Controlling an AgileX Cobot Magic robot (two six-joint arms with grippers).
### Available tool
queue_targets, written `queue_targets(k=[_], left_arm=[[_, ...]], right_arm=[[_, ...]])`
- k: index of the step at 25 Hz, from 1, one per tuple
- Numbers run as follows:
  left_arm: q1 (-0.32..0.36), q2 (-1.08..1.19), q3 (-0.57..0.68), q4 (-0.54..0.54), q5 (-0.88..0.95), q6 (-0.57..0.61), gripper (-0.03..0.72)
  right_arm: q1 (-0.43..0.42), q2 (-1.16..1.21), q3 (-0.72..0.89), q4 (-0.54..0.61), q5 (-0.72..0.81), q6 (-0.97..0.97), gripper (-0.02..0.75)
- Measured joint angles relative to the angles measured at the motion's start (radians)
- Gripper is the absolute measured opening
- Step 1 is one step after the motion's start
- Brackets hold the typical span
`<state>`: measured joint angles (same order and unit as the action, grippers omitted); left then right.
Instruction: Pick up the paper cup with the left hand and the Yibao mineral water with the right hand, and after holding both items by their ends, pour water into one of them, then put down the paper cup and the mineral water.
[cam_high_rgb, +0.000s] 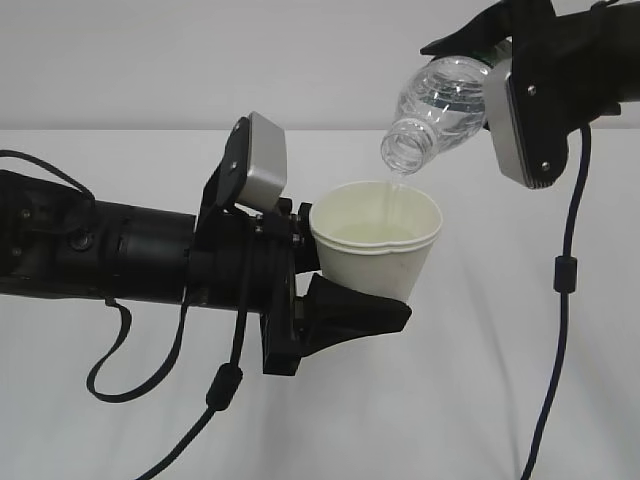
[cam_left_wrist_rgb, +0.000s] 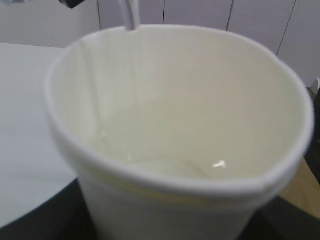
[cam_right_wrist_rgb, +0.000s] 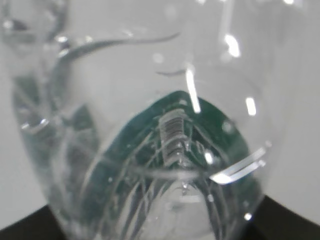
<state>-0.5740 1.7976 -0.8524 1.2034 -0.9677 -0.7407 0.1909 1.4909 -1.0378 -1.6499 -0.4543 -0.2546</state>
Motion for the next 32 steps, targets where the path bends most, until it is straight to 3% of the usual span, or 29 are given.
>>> queue_targets(k=[32], left_arm=[[0.000,0.000,0.000,0.000,0.000,0.000,0.460]], right_arm=[[0.000,0.000,0.000,0.002,-0.003,0.000,0.412]])
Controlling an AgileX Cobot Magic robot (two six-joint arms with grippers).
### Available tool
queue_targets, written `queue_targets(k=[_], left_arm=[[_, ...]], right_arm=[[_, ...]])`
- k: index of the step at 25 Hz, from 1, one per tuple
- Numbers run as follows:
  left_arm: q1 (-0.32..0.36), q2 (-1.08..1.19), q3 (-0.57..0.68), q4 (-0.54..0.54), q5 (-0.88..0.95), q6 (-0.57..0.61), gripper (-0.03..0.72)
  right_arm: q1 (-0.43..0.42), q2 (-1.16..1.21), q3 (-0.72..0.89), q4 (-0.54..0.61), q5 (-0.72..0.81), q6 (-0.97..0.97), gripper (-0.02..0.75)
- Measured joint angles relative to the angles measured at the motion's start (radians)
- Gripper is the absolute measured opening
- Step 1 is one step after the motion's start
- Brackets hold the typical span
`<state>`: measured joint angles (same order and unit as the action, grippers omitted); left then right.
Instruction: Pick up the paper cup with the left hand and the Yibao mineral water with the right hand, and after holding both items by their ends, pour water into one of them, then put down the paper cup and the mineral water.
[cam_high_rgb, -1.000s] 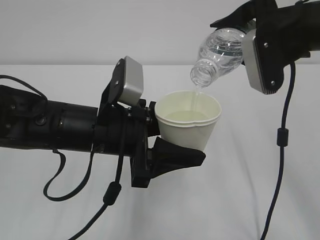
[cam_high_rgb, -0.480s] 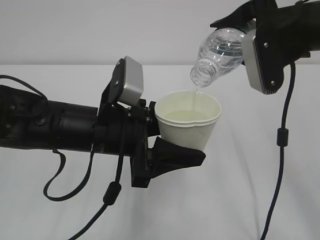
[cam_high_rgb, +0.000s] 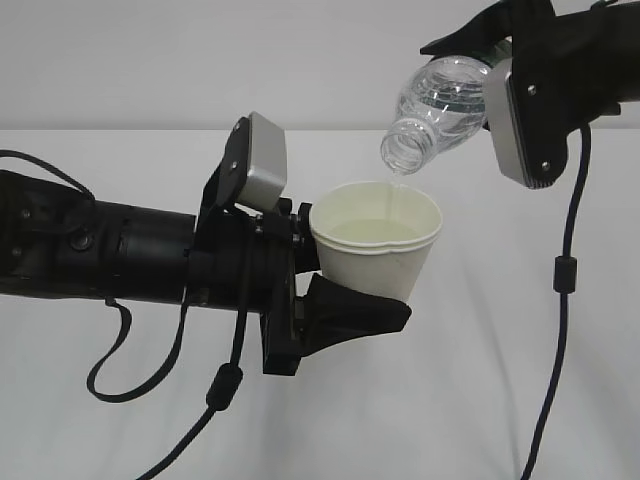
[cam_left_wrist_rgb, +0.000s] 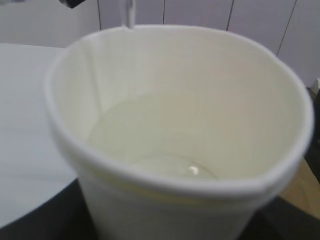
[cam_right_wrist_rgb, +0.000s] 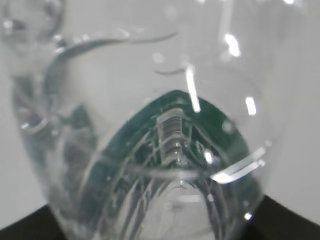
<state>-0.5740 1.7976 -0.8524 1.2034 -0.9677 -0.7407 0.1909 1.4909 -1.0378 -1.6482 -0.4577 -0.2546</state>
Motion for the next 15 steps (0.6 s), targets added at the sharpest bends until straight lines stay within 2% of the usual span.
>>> queue_targets(k=[15], left_arm=[[0.000,0.000,0.000,0.000,0.000,0.000,0.460]], right_arm=[[0.000,-0.003,0.000,0.000,-0.014,0.000,0.412]])
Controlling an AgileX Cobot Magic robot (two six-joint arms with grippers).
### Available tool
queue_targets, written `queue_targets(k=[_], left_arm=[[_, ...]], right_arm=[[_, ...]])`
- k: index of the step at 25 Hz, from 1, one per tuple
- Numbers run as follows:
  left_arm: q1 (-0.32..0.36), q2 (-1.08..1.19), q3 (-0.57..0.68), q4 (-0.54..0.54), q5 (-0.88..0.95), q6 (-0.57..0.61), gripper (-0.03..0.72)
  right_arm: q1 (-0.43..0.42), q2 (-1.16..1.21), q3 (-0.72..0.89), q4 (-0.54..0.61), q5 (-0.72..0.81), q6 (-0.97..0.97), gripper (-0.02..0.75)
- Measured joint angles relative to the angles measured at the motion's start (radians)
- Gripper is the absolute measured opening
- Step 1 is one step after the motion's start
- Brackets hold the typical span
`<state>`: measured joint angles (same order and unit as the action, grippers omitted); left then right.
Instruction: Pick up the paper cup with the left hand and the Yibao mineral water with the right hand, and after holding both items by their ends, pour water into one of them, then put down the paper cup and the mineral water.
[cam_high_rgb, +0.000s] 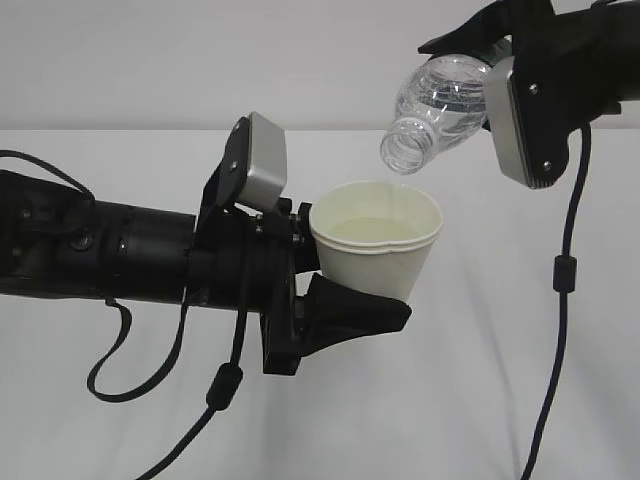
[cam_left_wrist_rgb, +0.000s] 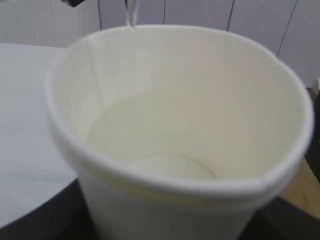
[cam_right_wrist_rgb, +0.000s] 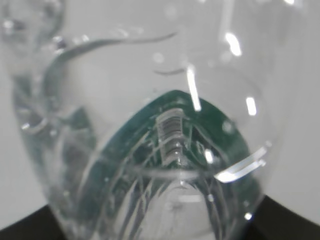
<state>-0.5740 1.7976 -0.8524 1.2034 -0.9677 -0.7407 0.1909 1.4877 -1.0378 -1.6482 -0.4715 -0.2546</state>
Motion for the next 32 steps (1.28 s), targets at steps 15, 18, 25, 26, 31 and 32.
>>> queue_targets(k=[15,18,25,26,31,32], left_arm=[[0.000,0.000,0.000,-0.026,0.016,0.000,0.459],[0.000,0.000,0.000,-0.028,0.017,0.000,0.459],[0.000,0.000,0.000,-0.028,0.018,0.000,0.459],[0.000,0.000,0.000,-0.028,0.018,0.000,0.459],[0.000,0.000,0.000,-0.028,0.021,0.000,0.459],[0.000,0.000,0.000,-0.028,0.021,0.000,0.459]], right_arm=[[0.000,0.000,0.000,0.000,-0.008,0.000,0.412],[0.000,0.000,0.000,0.000,-0.008,0.000,0.412],[0.000,0.000,0.000,0.000,-0.008,-0.008,0.412],[0.000,0.000,0.000,0.000,-0.008,-0.013,0.412],[0.000,0.000,0.000,0.000,-0.008,-0.019,0.412],[0.000,0.000,0.000,0.000,-0.008,-0.019,0.412]])
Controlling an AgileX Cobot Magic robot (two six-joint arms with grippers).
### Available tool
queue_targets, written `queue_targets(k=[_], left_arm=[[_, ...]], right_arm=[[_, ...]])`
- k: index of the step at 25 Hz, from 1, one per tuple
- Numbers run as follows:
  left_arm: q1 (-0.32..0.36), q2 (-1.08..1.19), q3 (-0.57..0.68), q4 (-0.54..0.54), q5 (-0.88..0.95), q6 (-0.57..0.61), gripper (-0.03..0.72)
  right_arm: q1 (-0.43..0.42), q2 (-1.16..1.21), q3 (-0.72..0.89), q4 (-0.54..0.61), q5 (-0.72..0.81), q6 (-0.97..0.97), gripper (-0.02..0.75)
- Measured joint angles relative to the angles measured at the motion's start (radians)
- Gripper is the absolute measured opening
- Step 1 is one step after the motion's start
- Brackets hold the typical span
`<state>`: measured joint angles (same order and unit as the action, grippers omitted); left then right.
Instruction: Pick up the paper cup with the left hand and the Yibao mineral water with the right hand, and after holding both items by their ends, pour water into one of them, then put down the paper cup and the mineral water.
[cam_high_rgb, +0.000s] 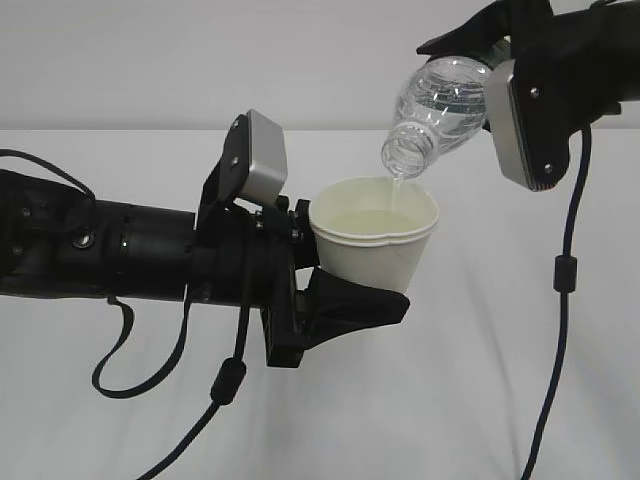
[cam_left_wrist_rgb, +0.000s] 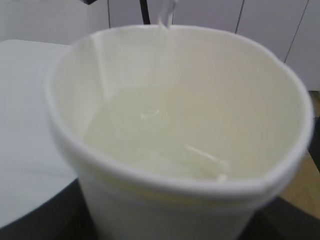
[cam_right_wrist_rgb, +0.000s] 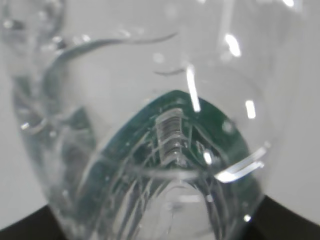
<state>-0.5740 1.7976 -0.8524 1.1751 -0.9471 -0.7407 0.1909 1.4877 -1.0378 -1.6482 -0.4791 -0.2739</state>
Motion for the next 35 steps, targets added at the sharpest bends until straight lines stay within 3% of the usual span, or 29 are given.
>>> queue_targets(k=[35], left_arm=[[0.000,0.000,0.000,0.000,-0.008,0.000,0.459]], right_arm=[[0.000,0.000,0.000,0.000,-0.001,-0.016,0.412]])
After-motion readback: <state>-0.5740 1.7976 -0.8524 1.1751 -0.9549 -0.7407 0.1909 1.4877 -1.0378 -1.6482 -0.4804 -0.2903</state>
